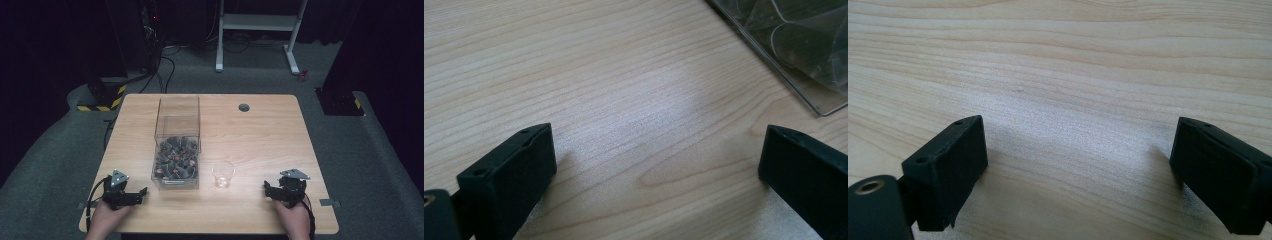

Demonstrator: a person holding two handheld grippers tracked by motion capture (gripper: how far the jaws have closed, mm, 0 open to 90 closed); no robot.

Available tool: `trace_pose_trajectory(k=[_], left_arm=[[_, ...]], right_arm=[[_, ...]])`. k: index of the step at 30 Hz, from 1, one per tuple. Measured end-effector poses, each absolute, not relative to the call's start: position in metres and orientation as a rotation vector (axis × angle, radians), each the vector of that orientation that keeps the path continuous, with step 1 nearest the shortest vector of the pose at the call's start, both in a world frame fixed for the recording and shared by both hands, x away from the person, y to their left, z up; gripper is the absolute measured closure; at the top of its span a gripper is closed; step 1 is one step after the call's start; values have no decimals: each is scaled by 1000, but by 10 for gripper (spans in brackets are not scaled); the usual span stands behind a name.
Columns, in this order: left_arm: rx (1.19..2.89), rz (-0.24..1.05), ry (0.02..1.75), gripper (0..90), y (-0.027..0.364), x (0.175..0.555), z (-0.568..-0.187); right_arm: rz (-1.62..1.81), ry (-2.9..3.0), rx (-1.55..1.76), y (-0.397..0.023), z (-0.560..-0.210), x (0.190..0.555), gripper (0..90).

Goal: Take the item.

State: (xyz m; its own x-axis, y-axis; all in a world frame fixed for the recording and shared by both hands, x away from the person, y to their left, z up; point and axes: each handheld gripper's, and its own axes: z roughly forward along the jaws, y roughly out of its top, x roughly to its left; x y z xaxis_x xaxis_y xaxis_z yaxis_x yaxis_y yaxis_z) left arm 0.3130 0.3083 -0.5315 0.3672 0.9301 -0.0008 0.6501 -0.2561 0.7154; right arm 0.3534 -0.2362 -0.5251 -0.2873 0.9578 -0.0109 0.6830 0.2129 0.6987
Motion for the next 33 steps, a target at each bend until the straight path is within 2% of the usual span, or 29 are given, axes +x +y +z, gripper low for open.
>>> trace_pose_trajectory(k=[10, 15, 33], left_arm=[[2002, 575, 1363, 22, 308, 314, -531], [2002, 576, 1362, 22, 308, 314, -531], [2011, 574, 1360, 22, 309, 314, -531]], right_arm=[[828, 2056, 1511, -237, -525, 353, 83], [852, 2052, 1500, -238, -523, 351, 121], [1008, 2036, 1391, -232, -506, 346, 102]])
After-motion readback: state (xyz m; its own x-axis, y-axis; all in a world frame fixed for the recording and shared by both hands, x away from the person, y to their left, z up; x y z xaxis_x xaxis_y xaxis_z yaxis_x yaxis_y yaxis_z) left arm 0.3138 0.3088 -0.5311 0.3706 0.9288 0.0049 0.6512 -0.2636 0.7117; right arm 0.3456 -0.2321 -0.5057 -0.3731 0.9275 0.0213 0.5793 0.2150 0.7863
